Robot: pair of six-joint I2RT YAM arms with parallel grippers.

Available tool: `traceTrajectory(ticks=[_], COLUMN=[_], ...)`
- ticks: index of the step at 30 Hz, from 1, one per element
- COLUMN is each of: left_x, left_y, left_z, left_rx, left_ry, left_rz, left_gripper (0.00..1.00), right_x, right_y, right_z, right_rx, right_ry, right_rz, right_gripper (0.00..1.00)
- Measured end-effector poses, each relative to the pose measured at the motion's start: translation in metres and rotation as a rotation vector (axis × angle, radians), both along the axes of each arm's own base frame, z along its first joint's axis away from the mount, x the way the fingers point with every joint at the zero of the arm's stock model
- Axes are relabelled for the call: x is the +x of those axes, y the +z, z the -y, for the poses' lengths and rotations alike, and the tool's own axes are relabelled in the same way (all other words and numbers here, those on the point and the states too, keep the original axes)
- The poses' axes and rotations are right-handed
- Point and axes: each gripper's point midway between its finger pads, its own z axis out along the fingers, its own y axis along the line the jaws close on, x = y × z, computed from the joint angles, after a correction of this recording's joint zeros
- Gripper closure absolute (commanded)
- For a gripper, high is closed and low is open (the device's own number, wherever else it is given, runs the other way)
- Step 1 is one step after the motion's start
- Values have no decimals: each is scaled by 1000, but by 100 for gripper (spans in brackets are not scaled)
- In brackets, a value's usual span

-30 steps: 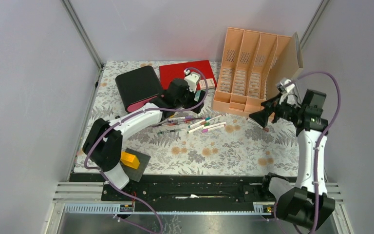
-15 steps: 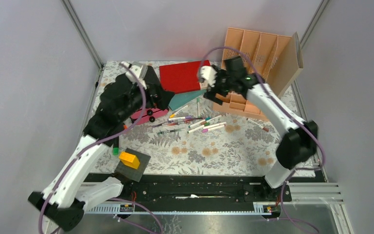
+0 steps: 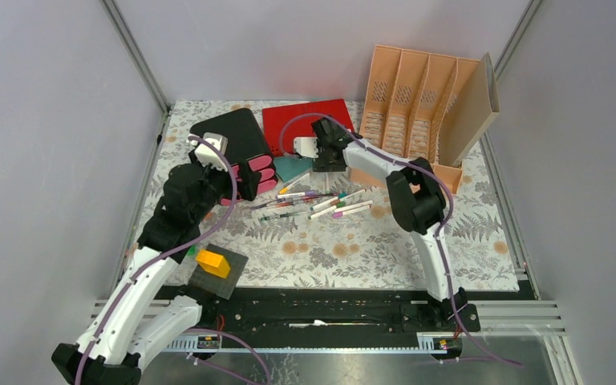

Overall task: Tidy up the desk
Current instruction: Pick up the folder from the corner of the board.

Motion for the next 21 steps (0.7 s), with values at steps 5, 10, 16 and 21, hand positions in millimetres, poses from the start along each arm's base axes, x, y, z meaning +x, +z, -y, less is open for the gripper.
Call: traceTrajectory(ticks=[5,10,16,21], left_x=[-2,0,-1,1], left_y=[13,14,14,12], left_z=[-5,-5,-4,-4], left_rx=[-14,-15,-16,-16], left_ry=[11,13,7,0], left_rz=[51,58,57,49], left_gripper=[1,1,1,1], right_x=[22,38,55,68], right_y=[-16,-18,-16,-15], right_z=[6,10,23,38], right_rx=[-92,-134,-143,-135], right_ry=[-4,-6,-19,-36], right_rz=[85,152,203,242], right_gripper=[0,0,0,1])
